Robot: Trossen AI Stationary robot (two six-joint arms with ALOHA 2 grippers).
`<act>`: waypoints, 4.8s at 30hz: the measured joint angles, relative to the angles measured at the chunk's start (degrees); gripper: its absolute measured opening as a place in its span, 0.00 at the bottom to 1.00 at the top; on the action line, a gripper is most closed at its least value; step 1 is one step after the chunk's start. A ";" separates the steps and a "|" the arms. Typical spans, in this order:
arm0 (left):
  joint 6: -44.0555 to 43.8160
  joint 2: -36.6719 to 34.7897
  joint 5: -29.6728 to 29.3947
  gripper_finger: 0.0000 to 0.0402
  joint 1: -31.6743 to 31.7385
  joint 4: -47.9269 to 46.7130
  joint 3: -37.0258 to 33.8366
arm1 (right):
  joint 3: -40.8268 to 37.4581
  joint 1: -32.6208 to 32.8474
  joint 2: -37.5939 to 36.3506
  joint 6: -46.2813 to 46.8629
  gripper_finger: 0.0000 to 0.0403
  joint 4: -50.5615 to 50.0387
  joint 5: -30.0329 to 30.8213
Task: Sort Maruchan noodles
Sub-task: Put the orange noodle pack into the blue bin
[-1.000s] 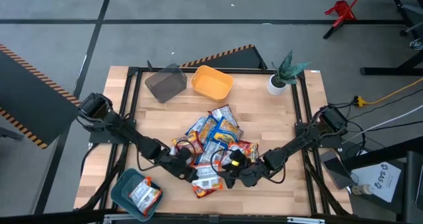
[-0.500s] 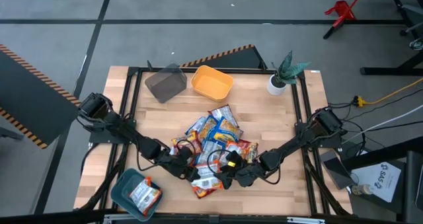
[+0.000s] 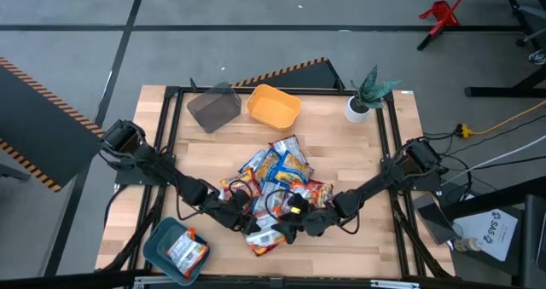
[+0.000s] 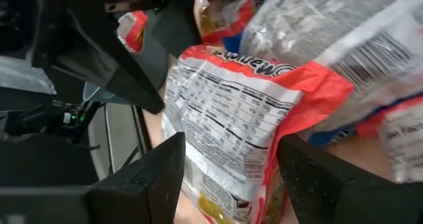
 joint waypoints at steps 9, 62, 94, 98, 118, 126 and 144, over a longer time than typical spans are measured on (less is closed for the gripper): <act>1.73 0.00 1.75 0.76 0.05 2.03 0.00 | 3.63 -3.06 0.00 -6.67 0.55 -1.14 -1.52; 7.64 0.00 0.87 0.03 0.34 2.28 -0.02 | 4.25 -7.59 -0.13 -13.70 0.55 3.35 -11.65; 7.54 -21.45 25.17 0.01 -4.31 -4.46 -0.02 | 4.25 -13.23 -19.73 -27.73 0.55 -30.71 -14.88; 7.25 -26.34 26.34 0.01 -9.06 -8.59 -0.02 | 4.21 -13.23 -19.37 -27.71 0.55 -30.96 -14.87; 10.72 -28.76 30.89 0.01 -22.86 -27.00 0.05 | 4.21 -13.23 -18.92 -27.67 0.55 -30.95 -9.30; 18.35 -28.76 36.57 0.01 -21.14 -27.86 0.00 | 3.74 -13.25 -17.37 -26.27 0.55 -30.30 -9.33; 16.22 -28.74 51.93 0.01 -17.24 -46.41 0.00 | 3.47 -13.25 -16.83 -26.11 0.55 -30.75 -6.04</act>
